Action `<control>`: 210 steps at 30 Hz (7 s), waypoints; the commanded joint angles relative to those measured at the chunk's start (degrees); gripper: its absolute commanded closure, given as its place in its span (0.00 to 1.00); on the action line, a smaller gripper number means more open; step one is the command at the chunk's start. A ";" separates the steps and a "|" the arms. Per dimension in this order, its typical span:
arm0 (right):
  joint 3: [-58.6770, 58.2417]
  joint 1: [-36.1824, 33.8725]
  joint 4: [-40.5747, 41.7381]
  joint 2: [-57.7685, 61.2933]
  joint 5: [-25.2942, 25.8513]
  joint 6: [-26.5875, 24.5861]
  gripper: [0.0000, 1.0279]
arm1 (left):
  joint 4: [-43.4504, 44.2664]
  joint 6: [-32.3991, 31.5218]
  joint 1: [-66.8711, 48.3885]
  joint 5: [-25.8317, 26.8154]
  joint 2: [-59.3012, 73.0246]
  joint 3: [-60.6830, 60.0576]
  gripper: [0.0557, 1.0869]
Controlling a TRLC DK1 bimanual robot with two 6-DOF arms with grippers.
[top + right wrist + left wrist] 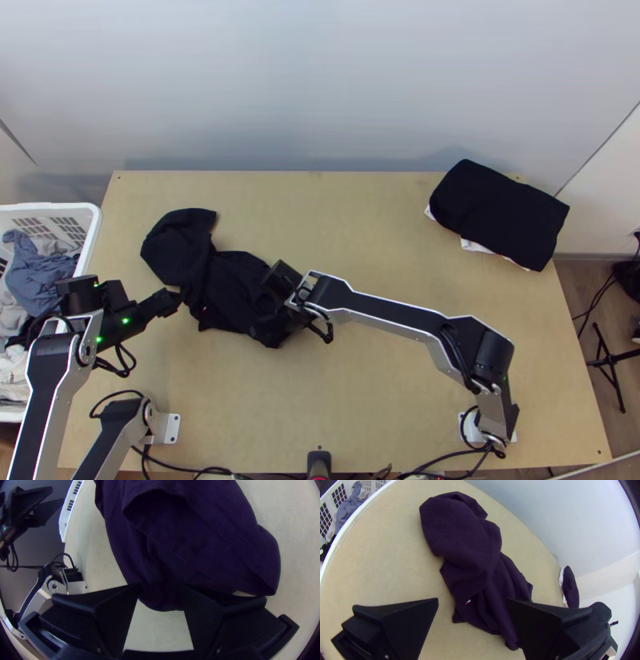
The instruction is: Fold the t-shirt
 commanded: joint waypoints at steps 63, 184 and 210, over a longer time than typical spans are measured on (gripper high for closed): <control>-17.21 -23.33 3.78 -36.37 7.94 -1.94 0.97 | 25.24 -0.66 -23.80 -12.12 35.18 20.98 0.04; -24.68 -18.41 7.12 -32.51 4.51 -4.31 0.97 | -8.43 12.61 -28.02 -29.17 79.74 92.00 0.97; -23.71 -18.32 8.43 -30.57 4.51 -4.31 0.97 | -6.05 13.84 -1.65 -12.12 59.44 32.67 0.26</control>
